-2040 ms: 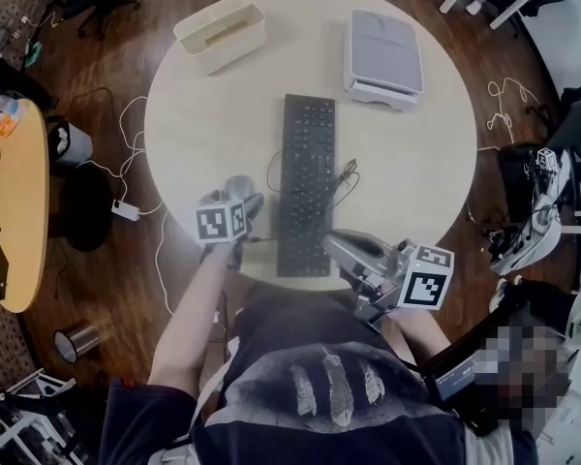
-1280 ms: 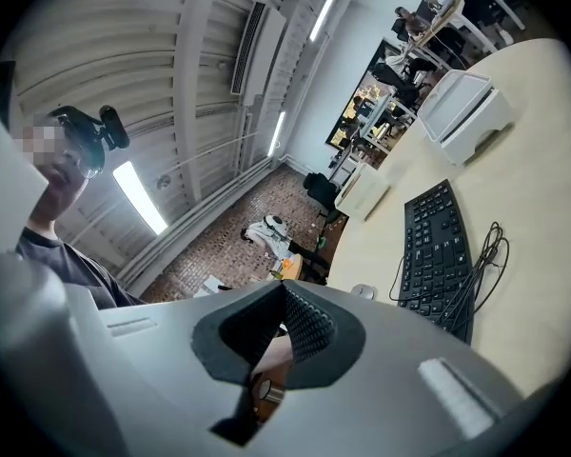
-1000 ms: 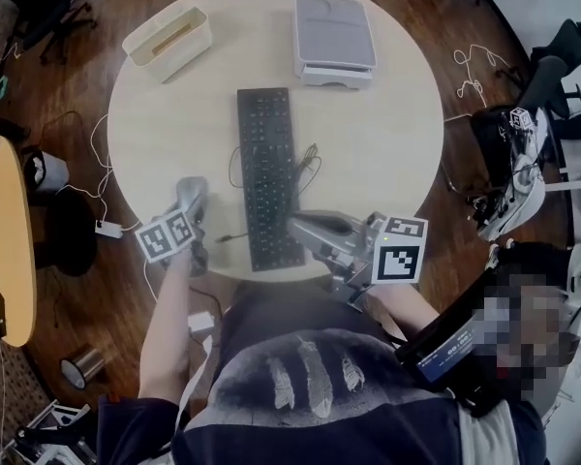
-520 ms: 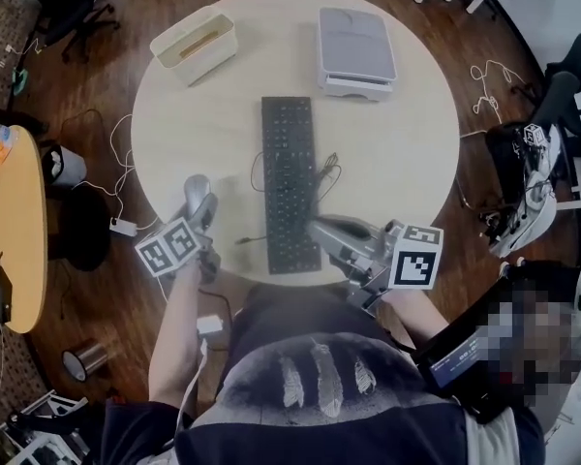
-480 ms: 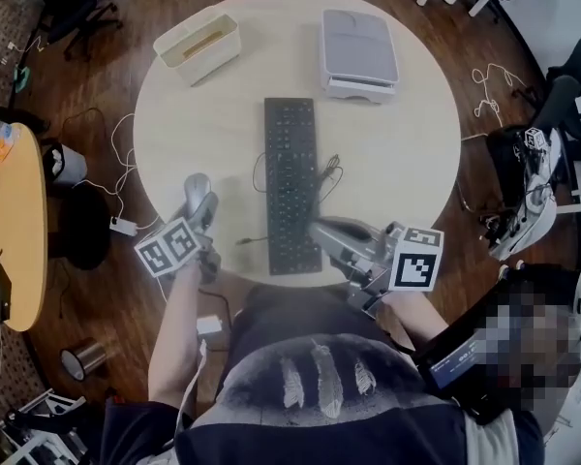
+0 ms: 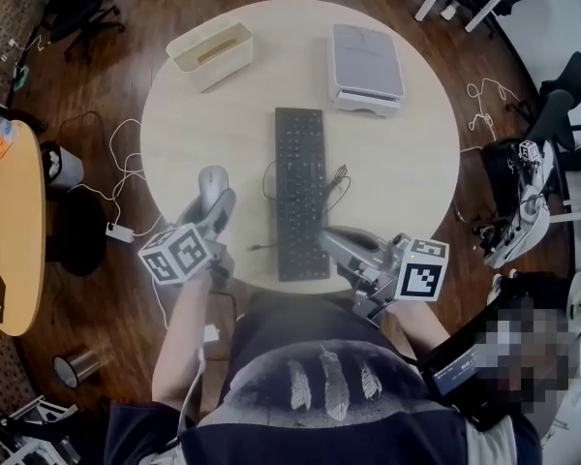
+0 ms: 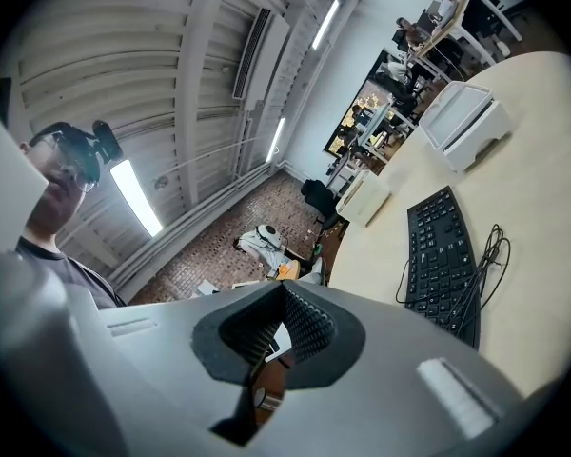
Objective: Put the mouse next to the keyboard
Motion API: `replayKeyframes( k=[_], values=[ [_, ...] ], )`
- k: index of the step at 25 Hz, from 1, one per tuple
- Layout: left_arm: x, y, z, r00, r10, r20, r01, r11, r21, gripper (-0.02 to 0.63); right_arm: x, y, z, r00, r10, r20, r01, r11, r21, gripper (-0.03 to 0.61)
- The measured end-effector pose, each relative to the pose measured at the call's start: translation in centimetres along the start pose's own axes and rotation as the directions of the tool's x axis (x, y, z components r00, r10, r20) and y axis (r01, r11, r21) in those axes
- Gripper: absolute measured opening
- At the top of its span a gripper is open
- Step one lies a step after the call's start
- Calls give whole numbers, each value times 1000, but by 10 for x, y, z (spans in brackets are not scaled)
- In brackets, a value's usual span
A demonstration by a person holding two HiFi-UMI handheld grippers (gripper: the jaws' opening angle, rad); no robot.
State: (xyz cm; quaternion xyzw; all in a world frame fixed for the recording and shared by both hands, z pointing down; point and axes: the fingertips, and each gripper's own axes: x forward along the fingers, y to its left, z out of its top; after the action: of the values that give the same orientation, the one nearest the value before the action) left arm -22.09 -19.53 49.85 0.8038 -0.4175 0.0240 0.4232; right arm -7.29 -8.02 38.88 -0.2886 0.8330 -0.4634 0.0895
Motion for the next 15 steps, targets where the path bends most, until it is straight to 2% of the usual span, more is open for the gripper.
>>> replayKeyframes(
  k=[8,15],
  values=[
    [7,-12,8,993,-118,-11,118,993,-7,267,1,0,-16,995,-93,36,93,996,15,-2],
    [14,-20,11,987,-156,-24,156,988,-14,268,-7,4,-17,989,-125,83,122,991,46,-2]
  ],
)
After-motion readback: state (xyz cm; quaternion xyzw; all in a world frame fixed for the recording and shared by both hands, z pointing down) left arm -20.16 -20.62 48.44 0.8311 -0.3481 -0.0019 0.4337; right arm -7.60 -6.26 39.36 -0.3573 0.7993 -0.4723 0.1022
